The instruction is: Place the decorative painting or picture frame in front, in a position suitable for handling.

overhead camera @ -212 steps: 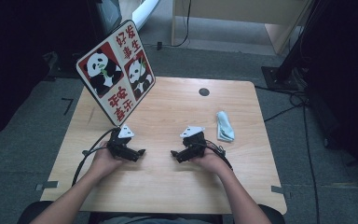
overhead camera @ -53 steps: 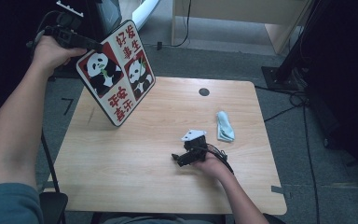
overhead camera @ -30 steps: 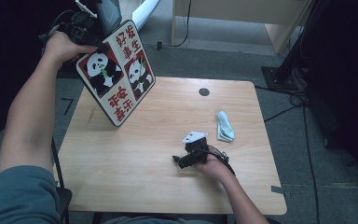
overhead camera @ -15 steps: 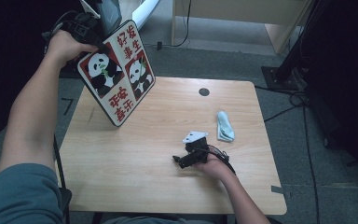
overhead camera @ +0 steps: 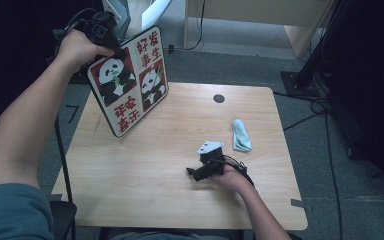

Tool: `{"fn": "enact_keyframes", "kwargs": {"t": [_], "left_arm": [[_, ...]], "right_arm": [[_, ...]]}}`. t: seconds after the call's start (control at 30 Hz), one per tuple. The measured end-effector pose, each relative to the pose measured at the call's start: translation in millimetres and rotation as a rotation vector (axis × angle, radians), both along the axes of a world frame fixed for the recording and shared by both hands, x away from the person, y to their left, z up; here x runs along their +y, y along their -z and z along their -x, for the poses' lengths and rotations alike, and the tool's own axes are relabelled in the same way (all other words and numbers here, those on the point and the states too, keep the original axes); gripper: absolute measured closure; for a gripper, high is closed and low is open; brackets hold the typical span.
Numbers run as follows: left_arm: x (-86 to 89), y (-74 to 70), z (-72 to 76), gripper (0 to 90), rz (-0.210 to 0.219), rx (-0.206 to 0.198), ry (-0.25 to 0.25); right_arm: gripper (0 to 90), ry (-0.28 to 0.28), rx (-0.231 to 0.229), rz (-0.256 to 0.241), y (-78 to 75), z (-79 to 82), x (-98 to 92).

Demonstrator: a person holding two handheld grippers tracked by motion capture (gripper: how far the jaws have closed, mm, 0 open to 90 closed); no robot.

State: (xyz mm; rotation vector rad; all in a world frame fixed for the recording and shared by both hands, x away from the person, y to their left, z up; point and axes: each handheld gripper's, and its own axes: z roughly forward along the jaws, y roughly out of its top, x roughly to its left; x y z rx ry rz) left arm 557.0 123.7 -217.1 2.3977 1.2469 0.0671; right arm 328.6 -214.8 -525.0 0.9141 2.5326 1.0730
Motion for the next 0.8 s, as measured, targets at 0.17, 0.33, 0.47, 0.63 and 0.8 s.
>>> {"fn": "enact_keyframes", "kwargs": {"t": [0.17, 0.33, 0.47, 0.63, 0.8], "left_arm": [[-3.9, -11.8, 29.5, 81.8, 0.039, 0.002, 0.049], [-11.6, -15.1, 64.1, 81.7, 0.075, 0.001, 0.102], [-23.2, -15.1, 90.3, 81.8, 0.087, 0.003, 0.148], [-34.5, -9.1, 119.9, 81.8, 0.12, -0.007, 0.182], [-44.6, 1.9, 135.9, 81.8, 0.131, 0.007, 0.213]], "right_arm": [[0.0, -0.008, 0.003, -0.001, 0.0, 0.1, -3.5], [0.0, -0.009, 0.007, 0.001, -0.1, 1.2, -10.6], [0.0, -0.006, 0.003, 0.0, 0.1, 1.4, -17.2], [0.0, 0.006, 0.003, 0.001, 0.1, 2.4, -23.3], [0.0, 0.01, 0.003, 0.003, 0.0, 2.0, -24.4]]}}
